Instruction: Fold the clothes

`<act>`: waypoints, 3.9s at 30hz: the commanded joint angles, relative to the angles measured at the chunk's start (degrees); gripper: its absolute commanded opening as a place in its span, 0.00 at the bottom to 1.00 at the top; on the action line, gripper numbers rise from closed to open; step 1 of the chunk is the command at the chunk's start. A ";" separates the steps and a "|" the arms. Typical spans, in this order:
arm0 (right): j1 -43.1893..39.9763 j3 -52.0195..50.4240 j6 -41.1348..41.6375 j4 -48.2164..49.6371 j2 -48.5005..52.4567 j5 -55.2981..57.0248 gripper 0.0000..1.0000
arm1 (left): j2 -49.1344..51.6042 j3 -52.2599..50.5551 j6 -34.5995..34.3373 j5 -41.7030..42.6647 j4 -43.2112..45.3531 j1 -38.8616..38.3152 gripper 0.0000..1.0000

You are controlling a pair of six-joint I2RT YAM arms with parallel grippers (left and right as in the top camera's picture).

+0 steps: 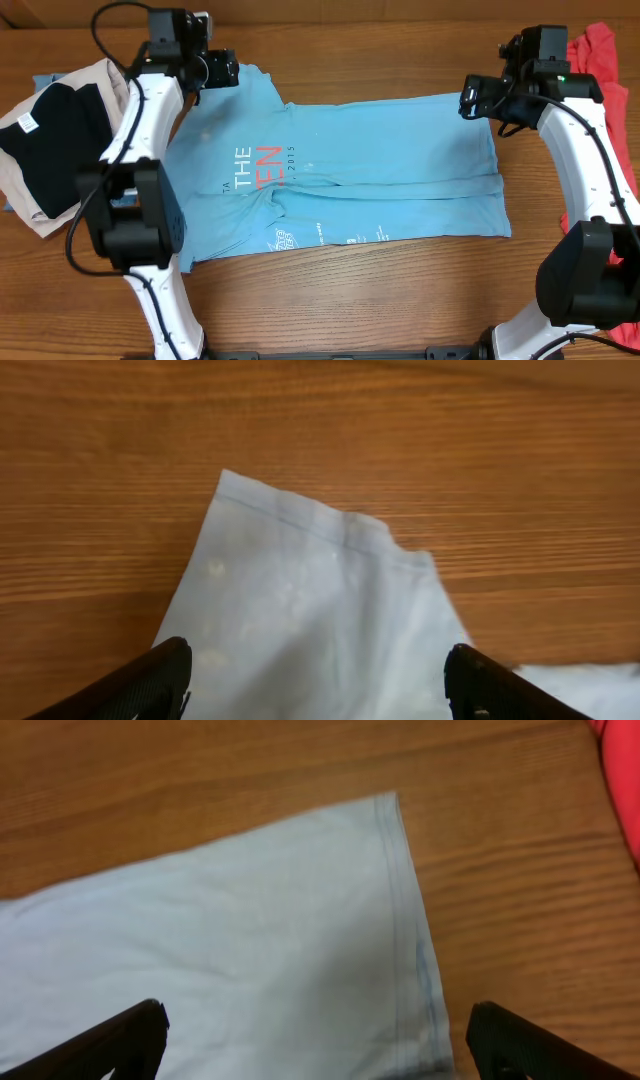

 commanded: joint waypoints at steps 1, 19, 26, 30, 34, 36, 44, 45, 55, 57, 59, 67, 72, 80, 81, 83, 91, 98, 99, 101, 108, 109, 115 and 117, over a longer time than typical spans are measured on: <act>-0.11 1.40 -0.24 -1.29 0.81 0.37 1.00 | 3.56 1.73 0.85 0.94 1.88 1.68 0.83; -0.11 1.40 -0.20 -5.25 0.81 0.37 1.00 | 10.88 1.70 1.57 -0.26 2.58 5.05 0.71; -0.11 1.40 -0.22 -5.64 0.81 0.37 1.00 | 12.68 1.70 2.62 0.22 -2.03 5.09 0.30; -0.11 1.40 -0.22 -4.83 0.81 0.37 1.00 | 12.24 1.95 2.58 2.38 -4.50 5.09 0.08; -0.24 1.16 -0.22 -3.23 0.85 0.39 1.00 | 11.21 3.89 0.85 3.45 -9.35 5.11 0.04; -0.28 1.16 -0.22 -2.29 1.16 0.37 1.00 | 9.90 5.27 0.87 3.37 -12.04 5.11 0.04; -0.26 1.16 -0.55 6.05 5.88 0.39 1.00 | 3.41 8.39 -0.92 2.05 -18.05 5.14 0.04; -0.26 1.16 -0.96 7.32 6.91 0.35 1.00 | 2.86 8.39 -1.16 1.42 -18.43 5.14 0.04; -0.92 1.16 -1.53 22.80 20.02 0.61 1.00 | 2.29 8.39 -2.60 0.15 -21.90 5.11 0.04; -0.98 1.16 -1.51 26.14 21.94 1.01 1.00 | 2.29 8.39 -2.60 0.15 -22.40 5.11 0.04; -0.98 1.16 -1.51 28.33 22.97 2.05 0.99 | 2.29 8.39 -2.60 0.15 -22.75 5.11 0.04; -1.11 1.16 -1.51 32.17 23.63 5.09 0.86 | 2.29 8.37 -2.60 0.13 -23.32 5.11 0.04; -1.14 1.16 -1.51 31.89 24.28 5.09 0.75 | 2.29 8.37 -2.60 -0.04 -23.32 5.11 0.04; -1.14 1.14 -1.49 32.37 25.46 5.11 0.63 | 2.29 8.37 -2.60 -0.04 -23.37 5.11 0.04; -1.14 1.14 -1.49 32.57 25.46 5.11 0.55 | 2.29 8.37 -2.60 -0.04 -23.39 5.11 0.04; -1.16 1.16 -1.29 32.68 25.46 5.77 0.31 | 2.29 8.37 -2.60 -0.09 -23.56 5.11 0.04; -1.18 1.33 0.24 31.17 24.52 13.70 0.07 | 2.29 8.37 -2.58 -1.51 -25.38 5.11 0.04; -1.40 1.33 0.24 29.49 21.09 13.70 0.05 | 1.70 8.41 -2.60 -1.73 -27.89 5.11 0.04; -1.40 1.33 0.24 28.89 20.59 13.70 0.05 | 1.38 8.41 -2.60 -1.73 -28.30 5.11 0.04; -1.40 1.33 0.24 27.08 19.37 13.70 0.05 | 0.31 8.41 -2.60 -1.64 -29.46 5.11 0.04; -1.40 1.33 0.26 16.35 12.98 13.66 0.04 | -4.66 8.41 -5.20 -1.44 -35.78 5.11 0.04; -1.40 1.33 0.24 15.10 12.09 13.66 0.04 | -5.22 8.41 -6.36 -1.57 -37.13 5.14 0.04; -1.40 1.33 0.24 5.16 7.32 13.66 0.04 | -8.61 8.41 -9.25 -2.32 -44.92 5.27 0.04; -1.40 1.33 0.24 1.31 6.49 13.44 0.04 | -9.68 8.41 -9.22 -3.82 -47.34 5.40 0.04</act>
